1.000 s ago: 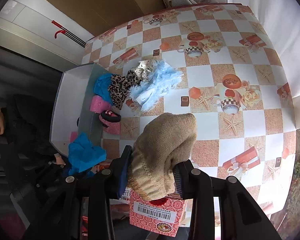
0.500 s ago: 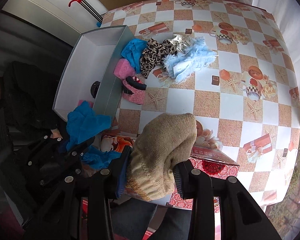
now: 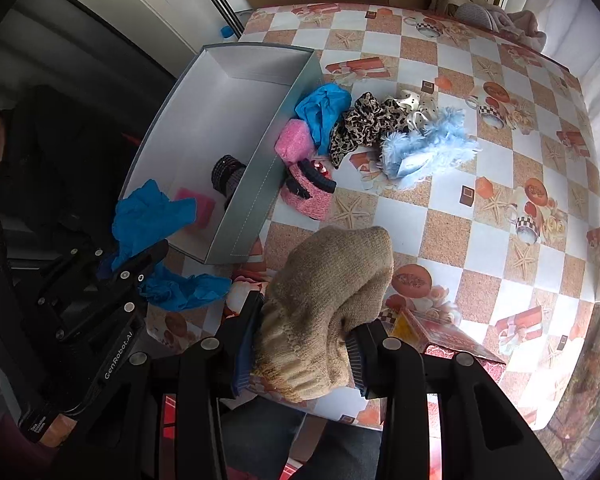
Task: Organize soft objects
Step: 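Carry the beige glove and blue cloth over the white box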
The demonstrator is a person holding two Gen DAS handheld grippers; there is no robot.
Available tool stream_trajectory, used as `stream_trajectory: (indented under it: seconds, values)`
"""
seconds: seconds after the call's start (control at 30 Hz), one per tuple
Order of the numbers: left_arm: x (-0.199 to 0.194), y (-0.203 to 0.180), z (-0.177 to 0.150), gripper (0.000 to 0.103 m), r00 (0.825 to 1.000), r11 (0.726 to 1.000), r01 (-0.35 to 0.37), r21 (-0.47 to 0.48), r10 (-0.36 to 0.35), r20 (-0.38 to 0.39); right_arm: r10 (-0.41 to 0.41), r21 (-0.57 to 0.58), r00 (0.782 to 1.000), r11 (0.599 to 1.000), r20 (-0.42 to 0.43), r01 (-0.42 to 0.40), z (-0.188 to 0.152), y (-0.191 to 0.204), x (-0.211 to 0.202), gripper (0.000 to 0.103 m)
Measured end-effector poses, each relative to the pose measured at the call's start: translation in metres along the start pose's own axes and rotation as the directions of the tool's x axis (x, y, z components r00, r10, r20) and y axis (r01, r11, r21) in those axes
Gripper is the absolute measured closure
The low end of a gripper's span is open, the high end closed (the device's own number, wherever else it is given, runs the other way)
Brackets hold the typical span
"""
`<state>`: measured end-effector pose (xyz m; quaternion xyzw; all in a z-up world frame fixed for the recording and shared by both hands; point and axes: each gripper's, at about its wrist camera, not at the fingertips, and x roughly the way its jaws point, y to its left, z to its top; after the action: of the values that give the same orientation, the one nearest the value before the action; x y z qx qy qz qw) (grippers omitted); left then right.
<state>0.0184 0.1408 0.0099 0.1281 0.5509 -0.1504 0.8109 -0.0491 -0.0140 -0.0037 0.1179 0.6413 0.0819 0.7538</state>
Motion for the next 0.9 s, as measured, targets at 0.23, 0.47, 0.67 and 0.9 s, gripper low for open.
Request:
stream_trajectory:
  seconds: [0.23, 0.47, 0.67, 0.9]
  values:
    - [0.003, 0.034, 0.007, 0.087, 0.999, 0.996, -0.052, -0.073, 0.053, 0.006, -0.006, -0.063, 1.000, 0.998, 0.004, 0.006, 0.016, 0.025, 0.004, 0.063]
    - [0.015, 0.057, 0.008, 0.087, 0.997, 0.989, -0.079, -0.123, 0.077, -0.020, -0.009, -0.123, 1.000, 0.992, 0.004, 0.009, 0.030, 0.049, 0.009, 0.063]
    - [0.024, 0.067, 0.007, 0.087, 0.996, 0.985, -0.080, -0.154, 0.074, -0.043, -0.012, -0.165, 1.000, 0.986, -0.003, 0.011, 0.040, 0.067, 0.015, 0.063]
    - [0.032, 0.075, 0.012, 0.087, 0.996, 0.981, -0.080, -0.176, 0.072, -0.049, -0.027, -0.215, 1.000, 0.976, -0.002, 0.025, 0.052, 0.084, 0.021, 0.063]
